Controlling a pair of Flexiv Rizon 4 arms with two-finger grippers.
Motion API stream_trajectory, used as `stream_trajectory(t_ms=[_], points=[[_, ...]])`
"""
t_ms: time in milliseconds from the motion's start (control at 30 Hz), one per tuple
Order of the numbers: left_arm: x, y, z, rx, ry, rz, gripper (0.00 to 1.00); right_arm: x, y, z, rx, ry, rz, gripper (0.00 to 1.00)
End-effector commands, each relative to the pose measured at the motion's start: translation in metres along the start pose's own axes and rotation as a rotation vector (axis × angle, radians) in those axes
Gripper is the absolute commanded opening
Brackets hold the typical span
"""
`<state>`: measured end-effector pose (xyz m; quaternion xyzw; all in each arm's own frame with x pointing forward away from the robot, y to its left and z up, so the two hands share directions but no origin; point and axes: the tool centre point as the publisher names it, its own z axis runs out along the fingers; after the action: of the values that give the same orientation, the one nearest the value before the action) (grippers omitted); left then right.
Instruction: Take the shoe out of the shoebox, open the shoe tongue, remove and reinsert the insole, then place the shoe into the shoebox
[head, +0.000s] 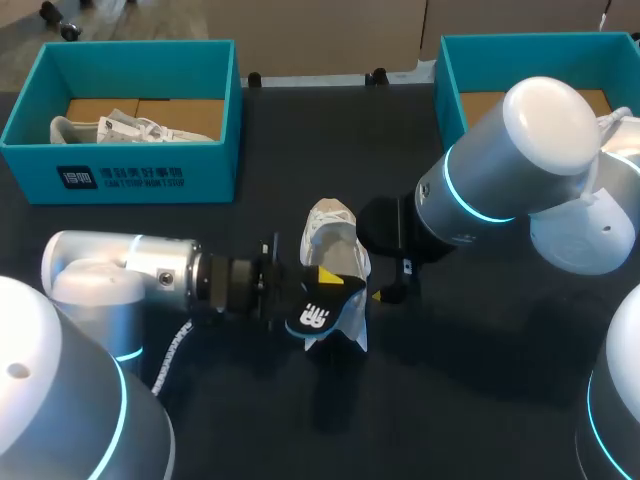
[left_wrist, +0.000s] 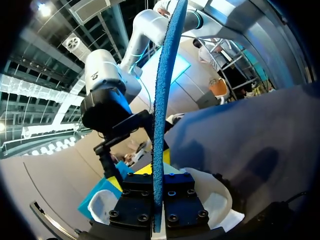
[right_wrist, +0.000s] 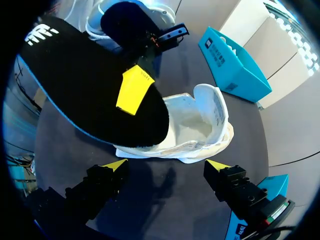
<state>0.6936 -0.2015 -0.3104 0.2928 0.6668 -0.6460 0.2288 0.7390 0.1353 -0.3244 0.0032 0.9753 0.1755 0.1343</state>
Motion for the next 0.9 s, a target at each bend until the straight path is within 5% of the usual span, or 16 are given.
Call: stream_trajectory(t_ms=[33,900], points=[[0.002,0.007,0.009,-0.003,0.007,0.004,0.00,0.001,0.000,0.000,0.002,-0.003,0.000,1.00],[0.004,0.055,0.013,-0.066,0.002,-0.039,0.00,0.001,0.000,0.000,0.002,-0.003,0.000,1.00]])
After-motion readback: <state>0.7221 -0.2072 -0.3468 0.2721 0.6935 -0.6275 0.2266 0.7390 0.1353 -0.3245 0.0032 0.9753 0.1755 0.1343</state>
